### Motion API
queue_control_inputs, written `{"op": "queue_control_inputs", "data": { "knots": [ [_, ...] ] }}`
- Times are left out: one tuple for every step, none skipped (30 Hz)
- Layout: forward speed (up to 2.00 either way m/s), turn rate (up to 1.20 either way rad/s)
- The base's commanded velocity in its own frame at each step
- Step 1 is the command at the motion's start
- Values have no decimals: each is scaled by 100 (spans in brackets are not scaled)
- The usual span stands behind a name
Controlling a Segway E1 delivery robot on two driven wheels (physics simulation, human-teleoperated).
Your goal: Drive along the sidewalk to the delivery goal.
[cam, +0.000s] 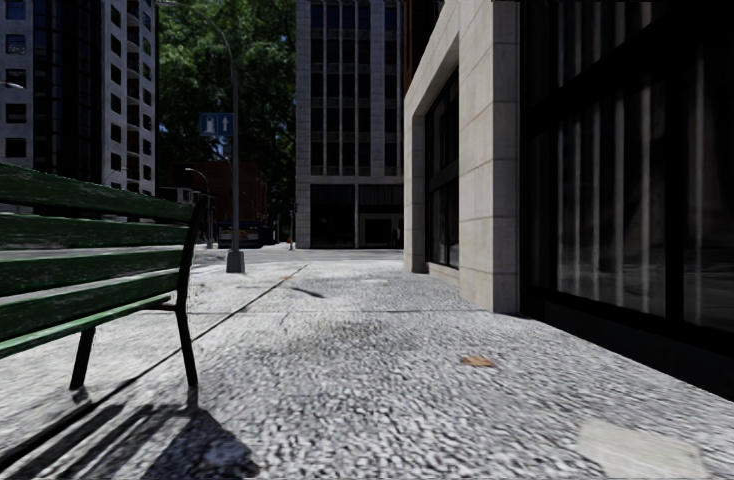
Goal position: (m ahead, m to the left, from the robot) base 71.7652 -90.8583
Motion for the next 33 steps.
{"op": "queue_control_inputs", "data": {
  "knots": [
    [200,23],
    [200,23],
    [200,23],
    [200,23],
    [200,23],
    [200,21],
    [200,21],
    [200,14],
    [200,12],
    [200,12],
    [200,12],
    [200,12],
    [200,12],
    [200,12],
    [200,12],
    [200,12],
    [200,12],
    [200,12],
    [200,12],
    [200,12],
    [200,12],
    [200,12],
    [200,12],
    [200,12],
    [200,12],
    [200,12],
    [200,12],
    [200,11],
    [200,11],
    [200,10],
    [200,10],
    [200,0],
    [200,0]
  ]
}}
